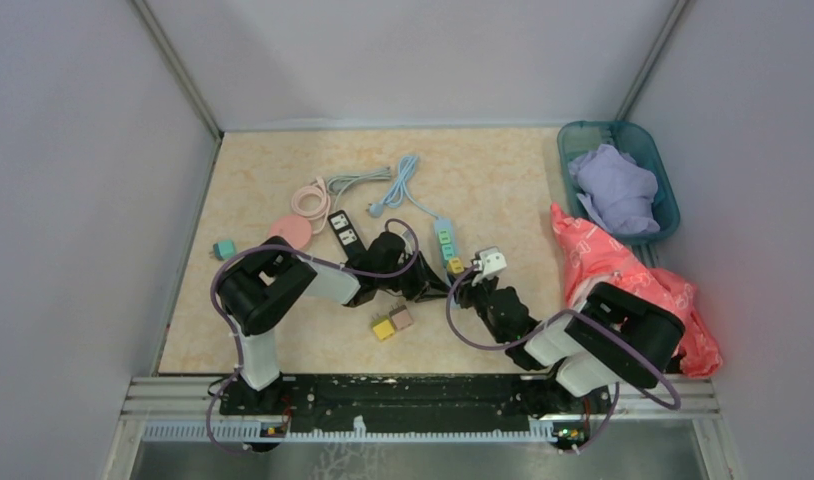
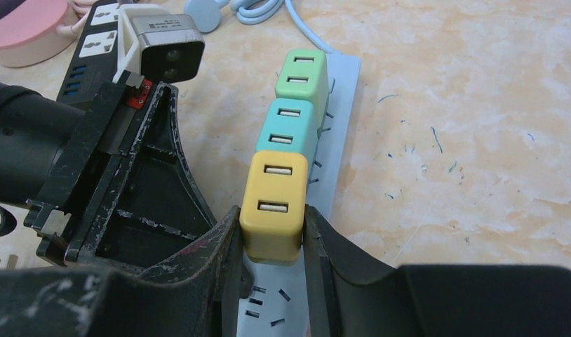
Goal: Insert the plug
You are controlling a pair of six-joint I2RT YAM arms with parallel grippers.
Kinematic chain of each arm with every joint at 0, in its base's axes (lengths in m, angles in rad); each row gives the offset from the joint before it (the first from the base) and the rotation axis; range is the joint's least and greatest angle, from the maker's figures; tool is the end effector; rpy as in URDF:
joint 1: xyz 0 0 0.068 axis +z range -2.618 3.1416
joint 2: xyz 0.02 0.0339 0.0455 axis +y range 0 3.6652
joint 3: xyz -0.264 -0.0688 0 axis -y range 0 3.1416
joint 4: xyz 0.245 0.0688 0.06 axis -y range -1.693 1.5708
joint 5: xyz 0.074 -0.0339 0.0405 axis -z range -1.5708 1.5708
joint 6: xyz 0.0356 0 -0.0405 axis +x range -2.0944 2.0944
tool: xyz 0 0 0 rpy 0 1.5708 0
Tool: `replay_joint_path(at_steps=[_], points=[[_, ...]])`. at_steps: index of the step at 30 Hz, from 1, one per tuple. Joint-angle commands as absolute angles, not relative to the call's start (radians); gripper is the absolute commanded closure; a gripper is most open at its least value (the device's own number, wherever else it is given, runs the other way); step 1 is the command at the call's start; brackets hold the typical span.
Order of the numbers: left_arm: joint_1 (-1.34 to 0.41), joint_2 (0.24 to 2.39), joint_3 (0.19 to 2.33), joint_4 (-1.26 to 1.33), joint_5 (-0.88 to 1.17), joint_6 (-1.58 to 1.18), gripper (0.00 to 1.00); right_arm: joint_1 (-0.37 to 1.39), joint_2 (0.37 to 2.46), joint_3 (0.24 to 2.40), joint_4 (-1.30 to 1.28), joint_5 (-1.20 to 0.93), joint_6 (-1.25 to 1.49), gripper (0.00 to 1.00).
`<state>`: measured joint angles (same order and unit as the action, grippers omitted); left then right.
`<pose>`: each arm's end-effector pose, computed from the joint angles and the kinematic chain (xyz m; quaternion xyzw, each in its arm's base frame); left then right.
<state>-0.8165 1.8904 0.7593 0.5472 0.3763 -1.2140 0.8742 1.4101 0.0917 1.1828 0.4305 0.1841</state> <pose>0.2307 -0.2647 0.1089 -0.0840 0.8656 -0.4822 0.1054 0.1413 0.1457 0.1375 -0.1168 0.7401 0.1854 0.6358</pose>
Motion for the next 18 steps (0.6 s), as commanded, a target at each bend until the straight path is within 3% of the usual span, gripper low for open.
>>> replay_joint_path(at_steps=[1,18], points=[[-0.836,1.926,0.762,0.499,0.364,-1.2,0.72,0.871,1.458,0.103,1.31,0.438,0.197,1.0],[-0.835,1.928,0.758,0.503,0.369,-1.201,0.72,0.873,1.484,0.086,1.419,0.432,0.207,1.0]])
